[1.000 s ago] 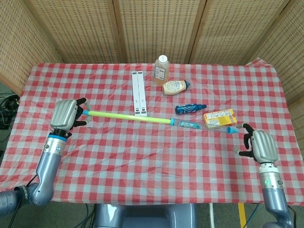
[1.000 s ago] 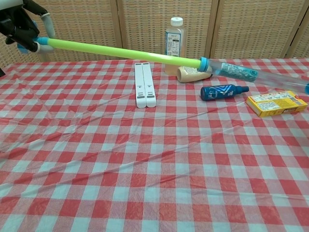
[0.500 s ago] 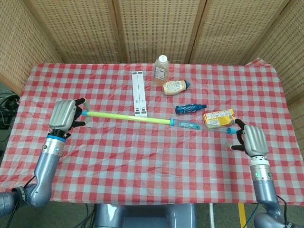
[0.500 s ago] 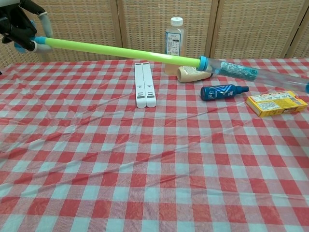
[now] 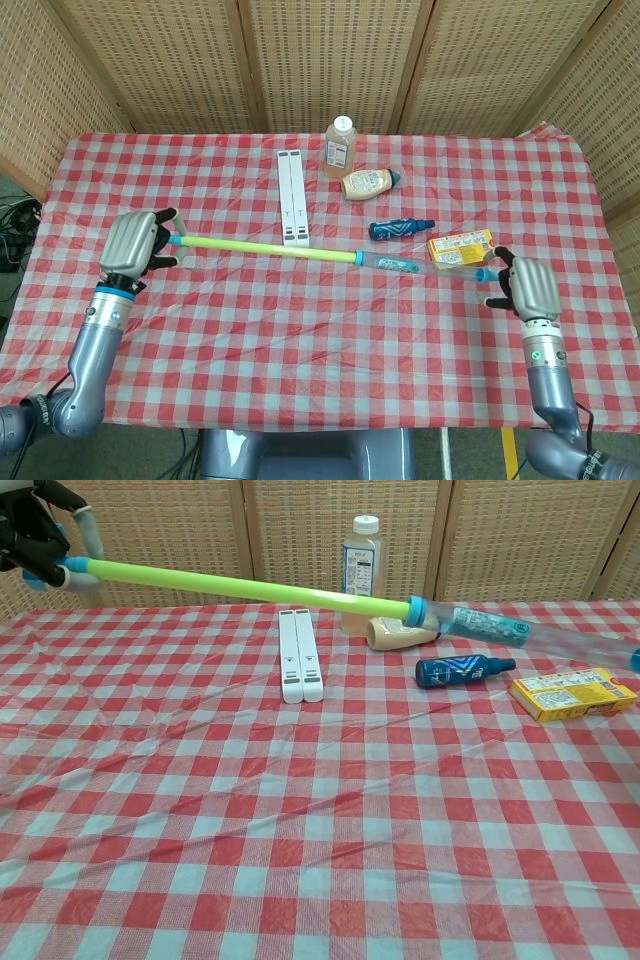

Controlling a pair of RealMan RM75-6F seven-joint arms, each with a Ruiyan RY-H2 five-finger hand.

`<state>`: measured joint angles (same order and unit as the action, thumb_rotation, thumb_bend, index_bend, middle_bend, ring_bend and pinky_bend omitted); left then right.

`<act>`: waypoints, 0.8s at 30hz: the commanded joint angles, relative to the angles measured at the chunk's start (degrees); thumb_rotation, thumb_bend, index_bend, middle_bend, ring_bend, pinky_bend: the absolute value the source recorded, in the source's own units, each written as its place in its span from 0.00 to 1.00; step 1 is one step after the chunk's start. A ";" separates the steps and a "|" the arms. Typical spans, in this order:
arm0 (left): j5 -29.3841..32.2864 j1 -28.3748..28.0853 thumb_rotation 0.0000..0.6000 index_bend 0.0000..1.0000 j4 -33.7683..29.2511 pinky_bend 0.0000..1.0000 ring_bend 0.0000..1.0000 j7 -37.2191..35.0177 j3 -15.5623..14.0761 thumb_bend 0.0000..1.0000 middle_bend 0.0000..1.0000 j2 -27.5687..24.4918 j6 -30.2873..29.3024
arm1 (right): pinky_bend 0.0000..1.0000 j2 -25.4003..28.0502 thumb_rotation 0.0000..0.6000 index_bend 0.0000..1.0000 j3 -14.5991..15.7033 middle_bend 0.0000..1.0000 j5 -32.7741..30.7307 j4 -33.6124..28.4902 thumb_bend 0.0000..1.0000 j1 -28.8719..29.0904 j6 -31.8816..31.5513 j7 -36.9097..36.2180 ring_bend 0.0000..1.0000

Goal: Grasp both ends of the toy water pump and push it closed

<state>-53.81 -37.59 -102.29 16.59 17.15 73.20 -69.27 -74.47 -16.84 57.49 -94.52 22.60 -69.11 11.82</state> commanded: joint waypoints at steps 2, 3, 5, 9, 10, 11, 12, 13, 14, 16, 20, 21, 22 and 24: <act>-0.20 0.20 1.00 0.88 -0.29 0.78 0.90 -0.29 -0.01 0.62 0.96 -0.35 0.11 | 0.56 -0.51 1.00 0.45 -0.12 1.00 -0.54 1.28 0.38 0.25 -0.31 0.16 0.98; -0.33 0.29 1.00 0.88 -0.40 0.78 0.90 -0.37 -0.05 0.62 0.96 -0.45 0.07 | 0.56 -0.64 1.00 0.45 -0.03 1.00 -0.53 1.49 0.38 0.25 -0.36 0.14 0.98; -0.52 0.41 1.00 0.88 -0.51 0.78 0.90 -0.54 -0.06 0.62 0.96 -0.58 0.04 | 0.56 -0.80 1.00 0.45 0.19 1.00 -0.48 1.75 0.38 0.25 -0.31 0.05 0.98; -0.59 0.58 1.00 0.88 -0.57 0.78 0.90 -0.79 -0.07 0.62 0.96 -0.72 0.05 | 0.56 -1.17 1.00 0.45 0.59 1.00 -0.43 2.12 0.38 0.32 -0.03 -0.17 0.98; -0.61 0.61 1.00 0.88 -0.58 0.78 0.90 -0.81 -0.08 0.62 0.96 -0.74 0.06 | 0.56 -1.24 1.00 0.45 0.65 1.00 -0.42 2.17 0.38 0.34 0.00 -0.18 0.98; -0.64 0.64 1.00 0.88 -0.60 0.78 0.90 -0.83 -0.09 0.62 0.96 -0.76 0.05 | 0.56 -1.30 1.00 0.45 0.71 1.00 -0.42 2.20 0.38 0.35 0.02 -0.16 0.98; -0.68 0.68 1.00 0.88 -0.64 0.78 0.90 -0.88 -0.10 0.62 0.96 -0.79 0.05 | 0.56 -1.40 1.00 0.45 0.78 1.00 -0.44 2.26 0.38 0.39 0.05 -0.11 0.98; -0.73 0.73 1.00 0.88 -0.70 0.78 0.90 -0.93 -0.11 0.62 0.96 -0.84 0.05 | 0.56 -1.52 1.00 0.45 0.81 1.00 -0.46 2.33 0.38 0.44 0.05 -0.09 0.98; -0.79 0.83 1.00 0.88 -0.78 0.78 0.90 -0.97 -0.15 0.62 0.96 -0.96 0.01 | 0.56 -1.68 1.00 0.45 0.84 1.00 -0.51 2.43 0.38 0.48 0.06 -0.14 0.98; -0.87 0.96 1.00 0.88 -0.88 0.78 0.90 -1.15 -0.16 0.62 0.96 -1.13 0.01 | 0.56 -1.87 1.00 0.46 0.89 1.00 -0.61 2.62 0.38 0.54 0.05 -0.10 0.98; -0.88 1.08 1.00 0.88 -0.86 0.78 0.90 -1.42 -0.25 0.62 0.96 -1.21 0.28 | 0.56 -2.26 1.00 0.49 0.83 1.00 -0.77 3.15 0.38 0.64 -0.16 -0.13 0.99; -0.92 1.09 1.00 0.88 -0.82 0.78 0.90 -1.44 -0.28 0.62 0.96 -1.19 0.31 | 0.56 -2.36 1.00 0.51 0.81 1.00 -0.75 3.27 0.38 0.66 -0.24 -0.18 0.99; -0.98 1.11 1.00 0.88 -0.78 0.78 0.90 -1.46 -0.33 0.62 0.96 -1.17 0.36 | 0.56 -2.47 1.00 0.53 0.79 1.00 -0.70 3.41 0.38 0.66 -0.38 -0.21 0.99; -1.01 1.12 1.00 0.88 -0.73 0.78 0.90 -1.56 -0.37 0.62 0.96 -1.14 0.48 | 0.56 -2.62 1.00 0.56 0.67 1.00 -0.58 3.57 0.39 0.66 -0.68 -0.36 1.00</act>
<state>-54.81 -36.47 -103.03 15.04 16.79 72.05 -68.79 -77.05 -16.13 56.88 -90.99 23.26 -69.74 11.49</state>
